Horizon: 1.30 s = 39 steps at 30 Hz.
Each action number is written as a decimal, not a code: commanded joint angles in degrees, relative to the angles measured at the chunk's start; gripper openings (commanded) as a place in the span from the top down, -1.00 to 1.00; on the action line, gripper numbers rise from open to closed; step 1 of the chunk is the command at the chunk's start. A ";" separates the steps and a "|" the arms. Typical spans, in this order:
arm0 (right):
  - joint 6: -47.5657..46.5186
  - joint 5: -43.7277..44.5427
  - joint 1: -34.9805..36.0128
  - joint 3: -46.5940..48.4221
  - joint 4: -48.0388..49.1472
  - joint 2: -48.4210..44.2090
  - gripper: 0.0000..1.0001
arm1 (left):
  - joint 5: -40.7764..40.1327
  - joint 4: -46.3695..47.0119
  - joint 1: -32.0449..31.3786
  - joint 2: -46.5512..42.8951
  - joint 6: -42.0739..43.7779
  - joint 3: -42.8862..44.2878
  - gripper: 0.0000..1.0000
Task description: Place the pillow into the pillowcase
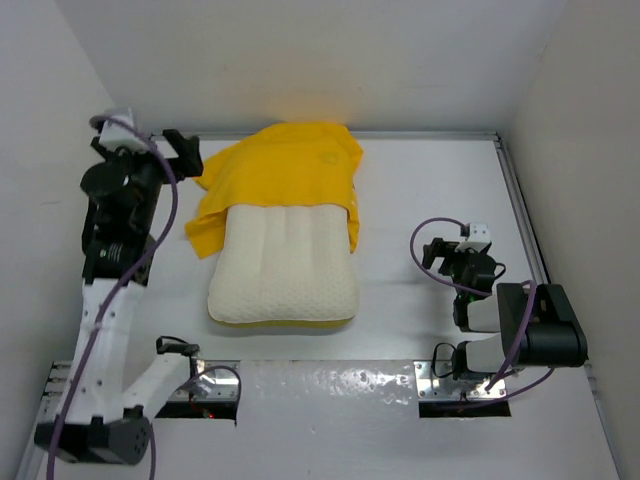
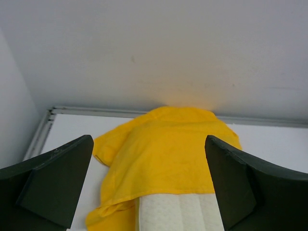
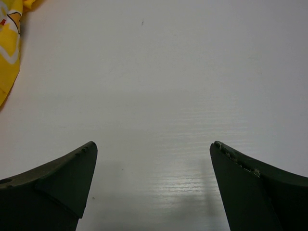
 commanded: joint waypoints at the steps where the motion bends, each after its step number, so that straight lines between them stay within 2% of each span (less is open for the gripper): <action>1: -0.47 -1.06 0.38 -4.68 3.96 -0.24 -0.98 | -8.14 0.95 -0.37 -8.45 0.67 -4.72 -0.99; 7: -0.47 -1.15 0.38 -4.68 3.96 -0.33 -0.98 | -8.58 -9.24 -0.37 -8.21 -0.30 -0.25 -0.99; 9: -0.55 -1.15 0.38 -4.68 3.87 -0.33 -0.98 | -1.76 -4.52 -0.37 -6.81 2.32 -1.12 -0.99; 10: -0.55 -1.15 0.38 -4.68 3.87 -0.24 -0.98 | -1.11 -4.07 -0.37 -5.93 1.03 -0.86 -0.99; 12: -0.55 -1.15 0.38 -4.68 3.87 -0.33 -0.98 | 5.81 -10.71 -0.37 -1.71 4.94 4.92 -0.99; 13: -0.47 -1.15 0.38 -4.68 3.96 -0.24 -0.98 | 10.28 -16.66 -0.37 0.91 11.50 8.24 -1.00; 14: -0.47 -1.15 0.38 -4.68 3.96 -0.24 -0.98 | 10.32 -17.24 -0.37 0.94 13.83 8.28 -1.00; 15: -0.47 -1.15 0.38 -4.68 3.87 -0.33 -0.98 | 14.41 -18.29 -0.37 2.50 16.20 9.15 -0.99; 18: -0.47 -1.15 0.38 -4.68 3.96 -0.24 -0.98 | 19.97 -20.50 -0.37 3.40 21.14 8.46 -0.99; 20: -0.47 -1.15 0.38 -4.68 3.96 -0.33 -0.98 | 19.20 -19.37 -0.37 1.57 20.62 2.08 -1.00; 23: -0.47 -1.15 0.38 -4.68 3.96 -0.33 -0.98 | 15.52 -17.69 -0.28 0.68 19.04 -2.77 -0.99; 26: -0.47 -1.15 0.38 -4.68 3.96 -0.33 -0.98 | 14.46 -18.30 -0.28 3.56 19.74 -4.73 -0.99; 29: -0.47 -1.15 0.38 -4.68 3.96 -0.24 -0.98 | 14.27 -22.06 -0.28 10.41 20.17 -4.12 -0.99; 30: -0.47 -1.15 0.38 -4.68 3.87 -0.33 -0.98 | 15.49 -23.73 -0.28 12.78 23.31 -3.85 -0.99; 31: -0.47 -1.15 0.38 -4.68 3.87 -0.33 -0.98 | 21.16 -26.36 -0.28 18.63 26.39 -1.85 -0.99; 32: -0.55 -1.15 0.38 -4.68 3.96 -0.33 -0.98 | 23.31 -32.91 -0.28 21.82 28.59 0.09 -0.99; 34: -0.73 -1.41 0.38 -4.42 3.52 -0.33 -0.98 | 28.33 -38.93 -0.28 30.79 33.61 5.71 -0.99; 36: -0.73 -1.41 0.38 -4.50 3.60 -0.33 -0.98 | 28.60 -42.02 -0.37 34.41 34.76 8.96 -0.99; 39: -0.64 -1.41 0.38 -4.59 3.78 -0.33 -0.98 | 21.68 -36.68 -0.28 32.33 33.28 8.63 -0.99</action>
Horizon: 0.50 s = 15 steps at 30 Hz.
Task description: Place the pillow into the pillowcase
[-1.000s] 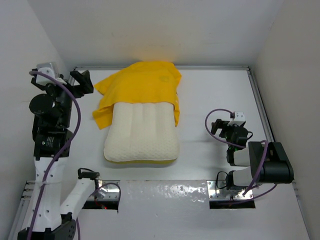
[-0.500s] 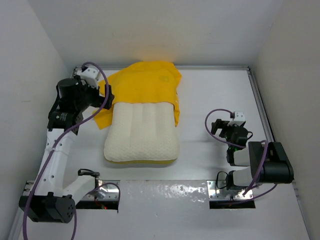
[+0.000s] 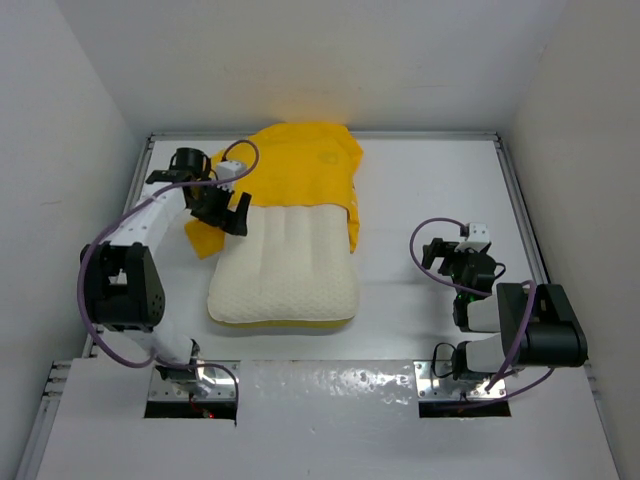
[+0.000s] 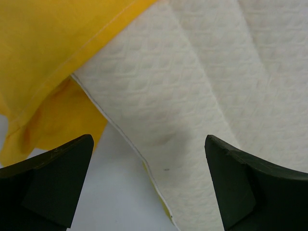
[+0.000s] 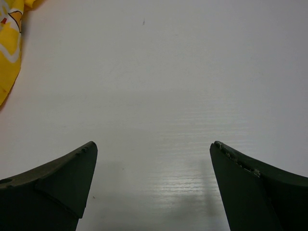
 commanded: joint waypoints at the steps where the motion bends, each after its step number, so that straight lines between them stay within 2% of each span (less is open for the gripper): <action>1: -0.53 -0.80 0.38 -3.98 1.87 -0.24 -0.98 | -2.16 -1.51 -0.19 -5.19 3.11 3.56 -0.99; 3: 0.25 -0.97 0.47 -4.67 4.20 -0.94 -0.98 | -3.04 -2.02 -0.10 -6.42 3.55 6.96 -0.99; 4: 0.08 -2.54 0.38 -3.81 -4.83 -6.17 -0.98 | -2.79 -2.46 0.07 -6.86 3.64 8.29 -0.99; 5: -2.79 -3.86 0.65 4.12 -16.75 -10.74 -0.98 | -1.92 -2.99 0.77 -7.47 3.99 9.61 -0.99; 6: -0.82 -3.35 1.17 9.07 -33.84 -16.44 -0.98 | 0.88 -2.91 2.43 -8.87 4.77 10.67 -0.99; 8: 5.59 -5.26 1.18 21.26 -41.37 -18.95 -0.98 | 3.88 -0.55 3.41 -11.42 6.18 8.68 -0.99; 9: 5.88 -8.24 1.18 23.86 -43.48 -19.48 -0.98 | 5.11 1.12 3.76 -11.96 6.19 7.27 -0.99; 10: 6.23 -15.06 1.26 29.02 -44.46 -19.14 -0.98 | 5.21 2.44 3.85 -12.22 6.10 6.04 -0.99; 11: 6.84 -17.56 1.44 32.20 -46.21 -18.27 -0.98 | 4.60 5.24 3.94 -11.79 3.40 3.76 -0.99; 12: 6.33 -18.46 3.44 35.37 -54.49 -17.13 -0.98 | 3.55 6.14 3.85 -11.18 1.98 3.13 -0.98; 13: 4.67 -17.86 6.07 38.88 -58.75 -15.99 -0.86 | 4.15 6.32 3.94 -10.13 1.45 3.04 -0.70; 14: -0.39 -11.76 8.71 44.13 -63.23 -13.97 -0.29 | 5.29 4.93 3.85 -7.51 2.66 3.82 -0.56; 15: -2.27 -6.56 15.09 45.75 -68.24 -13.26 -0.07 | 6.78 4.13 3.85 -6.17 2.76 4.43 -0.43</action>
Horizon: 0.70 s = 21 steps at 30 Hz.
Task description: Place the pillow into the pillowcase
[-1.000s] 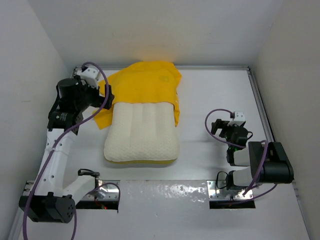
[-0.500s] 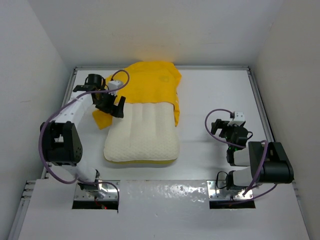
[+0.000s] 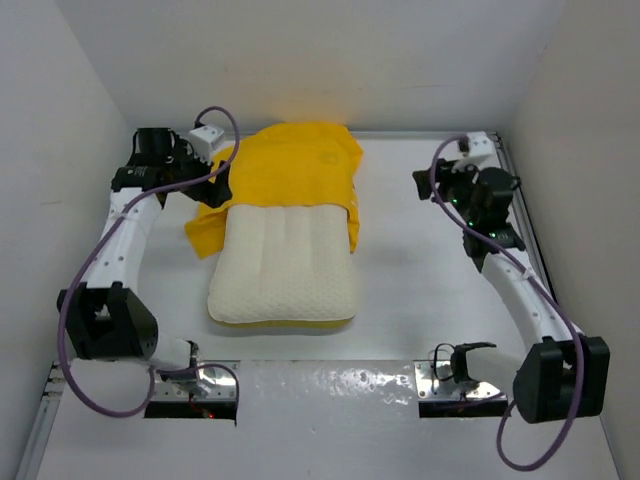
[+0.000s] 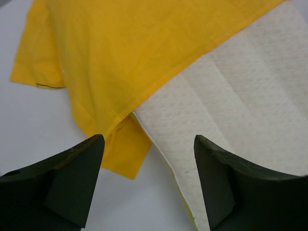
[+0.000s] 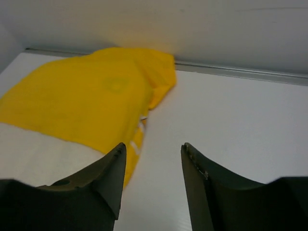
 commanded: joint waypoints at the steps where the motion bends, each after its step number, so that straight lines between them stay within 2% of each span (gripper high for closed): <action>1: -6.04 9.59 11.31 6.66 -20.16 4.05 0.07 | 3.67 0.37 0.07 6.57 -0.28 -0.17 -0.43; 2: -5.62 10.18 13.08 7.11 -20.51 5.03 0.05 | 3.41 0.19 0.07 9.55 -0.80 1.66 -0.45; 3: -1.88 9.75 15.18 8.33 -20.78 6.34 -0.14 | 2.45 -0.69 -0.45 11.23 -0.81 2.98 -0.62; 4: -0.10 7.48 15.90 9.04 -21.04 9.31 -0.74 | 1.74 -1.39 -1.07 14.38 0.41 5.95 -0.72; 5: 1.57 6.41 16.78 10.01 -21.65 11.08 -0.96 | 0.69 -2.01 -2.03 15.80 1.47 7.38 -0.82; 6: 2.63 6.05 19.22 11.23 -23.23 12.84 -0.98 | -3.76 -2.36 -5.26 16.69 2.52 8.61 -0.90; 8: 5.71 7.01 22.22 13.53 -23.16 16.36 -0.98 | -12.01 0.87 -8.70 16.96 5.59 8.54 -0.91; 11: 12.82 2.92 24.78 13.71 -18.42 24.60 -0.98 | -20.03 9.92 -15.38 15.12 9.12 5.37 -0.94; 13: 17.92 0.88 24.96 13.36 -13.95 27.78 -0.96 | -21.20 13.10 -18.90 16.16 10.96 5.37 -0.94; 17: 20.31 -1.41 26.19 14.58 -11.03 34.99 -0.85 | -23.05 13.81 -23.39 20.99 13.25 5.55 -0.74; 20: 20.83 -3.35 27.07 14.76 -8.67 36.94 -0.63 | -23.75 13.98 -24.01 25.56 12.73 5.89 -0.61; 21: 21.71 -4.49 27.24 14.15 -7.69 37.64 -0.45 | -24.27 14.77 -24.01 26.62 12.21 6.07 -0.57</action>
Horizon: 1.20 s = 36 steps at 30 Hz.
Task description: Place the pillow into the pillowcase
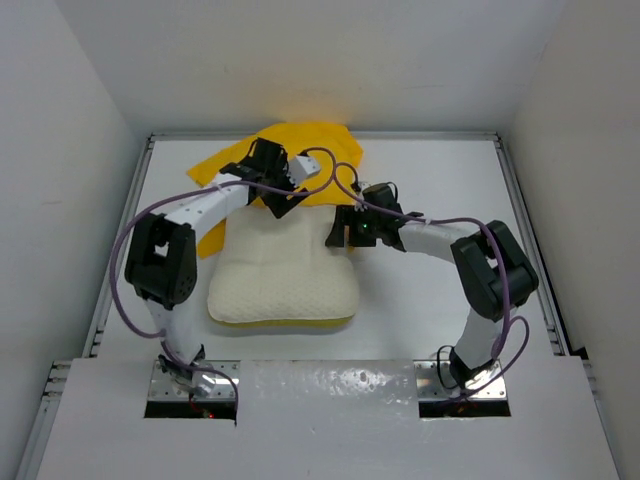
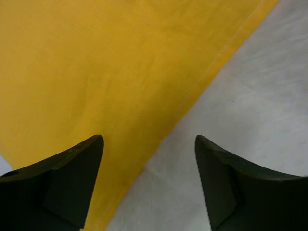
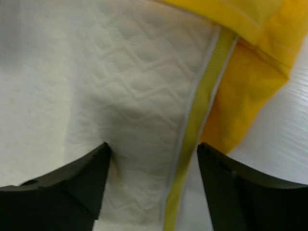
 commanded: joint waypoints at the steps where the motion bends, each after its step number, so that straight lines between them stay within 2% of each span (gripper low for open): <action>1: 3.81 -3.45 1.17 1.69 7.39 0.95 -0.37 | -5.43 3.03 0.64 5.59 -0.21 1.46 -0.44; 2: 4.51 -3.71 1.26 0.90 8.28 1.21 -0.27 | -6.06 4.52 0.64 6.40 -0.66 1.55 -0.37; 3: 4.78 -4.06 1.17 0.63 8.98 1.39 -0.04 | -8.15 5.32 0.64 7.45 -1.62 1.81 -0.29; 4: 4.96 -4.24 1.26 0.28 10.03 1.39 0.07 | -8.61 6.11 0.64 7.81 -2.15 1.99 -0.04; 5: 4.87 -4.50 1.26 -0.15 10.39 1.47 0.34 | -8.87 7.16 0.64 8.16 -3.37 2.42 0.12; 6: 4.87 -4.68 1.17 -0.25 10.65 1.48 0.47 | -8.62 7.43 0.64 8.16 -3.73 2.60 0.47; 8: 4.52 -4.77 1.26 -0.60 10.57 1.39 0.76 | -8.44 8.14 0.64 8.07 -4.96 2.95 0.83; 9: 4.52 -4.94 1.26 -0.69 10.40 1.39 1.00 | -8.26 8.14 0.64 7.90 -5.23 3.13 1.00; 11: 4.26 -5.20 1.17 -0.77 10.22 1.30 1.00 | -7.39 5.87 0.64 7.11 -5.93 4.53 1.00; 18: 7.24 -2.92 1.26 3.35 11.97 0.25 1.00 | 4.21 -7.59 0.64 -0.27 -9.18 9.81 1.00; 23: 16.28 0.24 1.17 2.74 22.58 -0.90 1.00 | 7.64 -10.49 0.47 -3.17 -10.41 8.32 1.00; 28: 26.02 4.89 1.26 1.78 28.92 -1.25 1.00 | 12.03 -12.42 -0.23 -4.05 -11.30 7.79 1.00; 31: 30.78 11.13 1.43 1.51 33.77 -2.04 1.00 | 13.97 -13.40 -3.13 -3.88 -10.59 5.08 1.00; 34: 28.96 20.69 4.50 4.32 31.14 -2.48 1.00 | 17.83 -14.26 -8.66 -3.18 -8.15 4.10 1.00; 36: 30.00 26.77 6.44 4.50 28.60 -2.31 1.00 | 24.23 -19.26 -11.57 -3.26 -5.07 6.64 1.00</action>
